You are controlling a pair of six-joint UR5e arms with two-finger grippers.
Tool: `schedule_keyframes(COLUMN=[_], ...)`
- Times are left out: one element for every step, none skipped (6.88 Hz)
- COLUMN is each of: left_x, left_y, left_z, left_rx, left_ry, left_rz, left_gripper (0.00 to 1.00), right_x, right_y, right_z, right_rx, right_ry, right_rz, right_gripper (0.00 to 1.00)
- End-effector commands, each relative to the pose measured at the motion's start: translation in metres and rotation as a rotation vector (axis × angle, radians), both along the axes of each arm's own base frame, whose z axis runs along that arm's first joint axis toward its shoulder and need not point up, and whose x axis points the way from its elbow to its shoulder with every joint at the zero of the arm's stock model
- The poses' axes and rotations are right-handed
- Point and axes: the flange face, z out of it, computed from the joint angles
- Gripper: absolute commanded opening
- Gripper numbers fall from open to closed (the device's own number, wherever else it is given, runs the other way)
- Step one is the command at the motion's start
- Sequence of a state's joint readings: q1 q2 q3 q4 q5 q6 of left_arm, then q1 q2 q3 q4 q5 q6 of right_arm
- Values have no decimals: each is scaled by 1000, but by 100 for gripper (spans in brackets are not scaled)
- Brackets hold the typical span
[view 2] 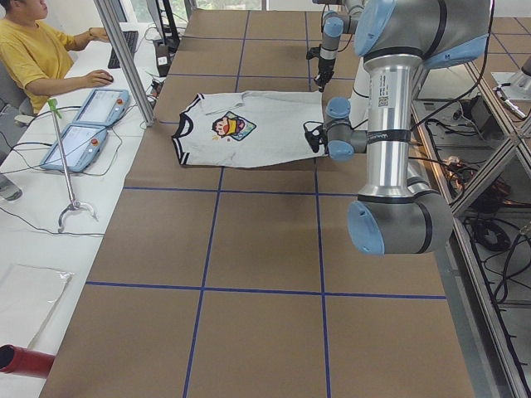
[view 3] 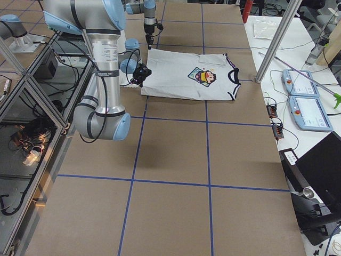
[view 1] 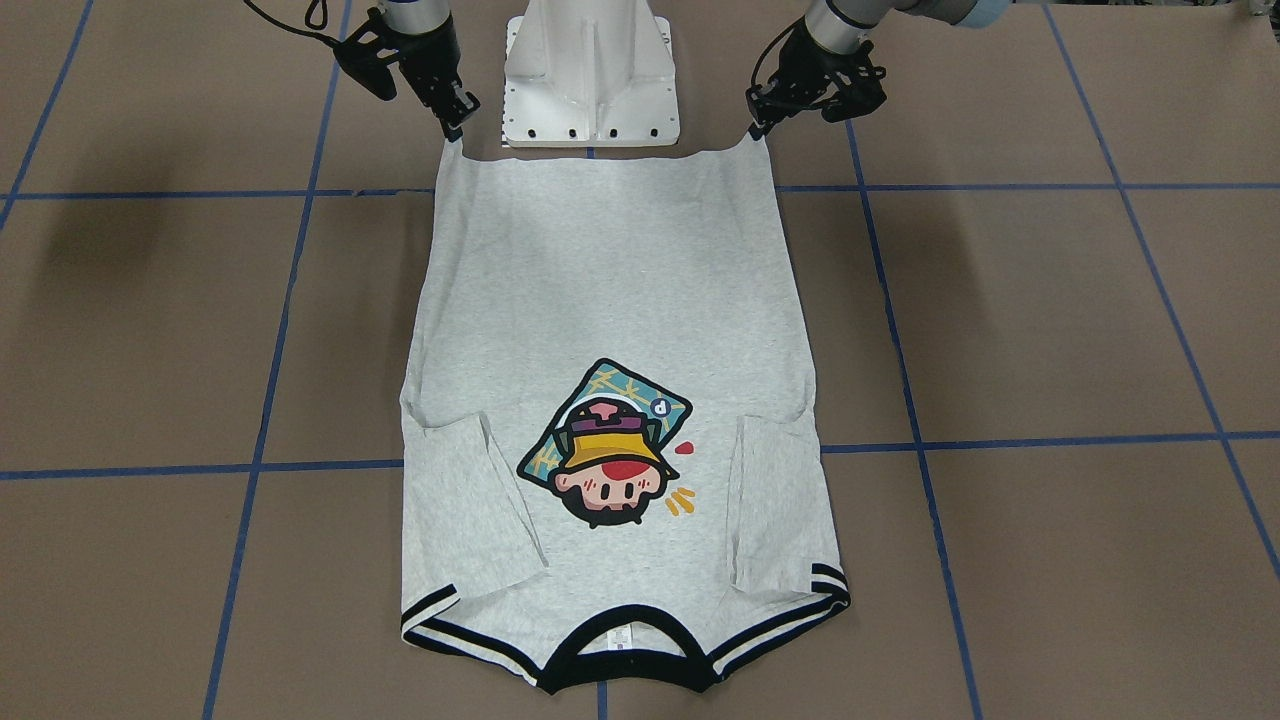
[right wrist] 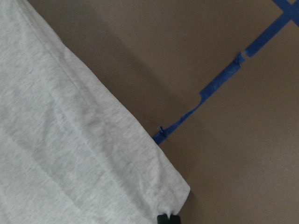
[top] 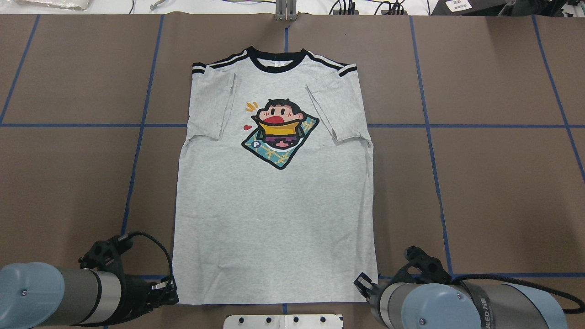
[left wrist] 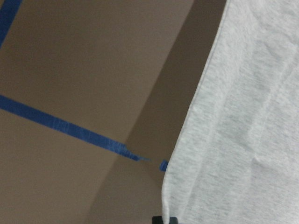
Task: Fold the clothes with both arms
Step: 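Lift the hem with both grippers and fold it toward the collar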
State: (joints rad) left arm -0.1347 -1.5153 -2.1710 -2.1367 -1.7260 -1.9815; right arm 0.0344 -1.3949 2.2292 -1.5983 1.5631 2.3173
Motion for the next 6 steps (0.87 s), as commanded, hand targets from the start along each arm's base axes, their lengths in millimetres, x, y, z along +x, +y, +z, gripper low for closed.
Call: schedule_keyframes(left_x=[-11,-38,-51,-56,-69,-49], left_y=[13,10,2,-19,-64,-123], left_z=[-27,-61,-74,-81,-95,-110], left_rx=[-17,-13,-7,48,167,283], left_ry=[-17,39,55,69,62,5], left_rz=[18,19,10,-22,-85,-129], left_gripper=[0,0,0,0,0,0], right_x=[27,38,49,55,56,53], right_y=[21,16,-16,-41,-80,-116], right_z=[-7,-15,-19,-28,-47,-47], right_rx=[-3,-2,2,13,55,123], right_ry=[-23,-44,-52,-73,-101,-77], right_rz=[-38,-28,44,90,135,148], right_gripper=[0,0,0,0,0,0])
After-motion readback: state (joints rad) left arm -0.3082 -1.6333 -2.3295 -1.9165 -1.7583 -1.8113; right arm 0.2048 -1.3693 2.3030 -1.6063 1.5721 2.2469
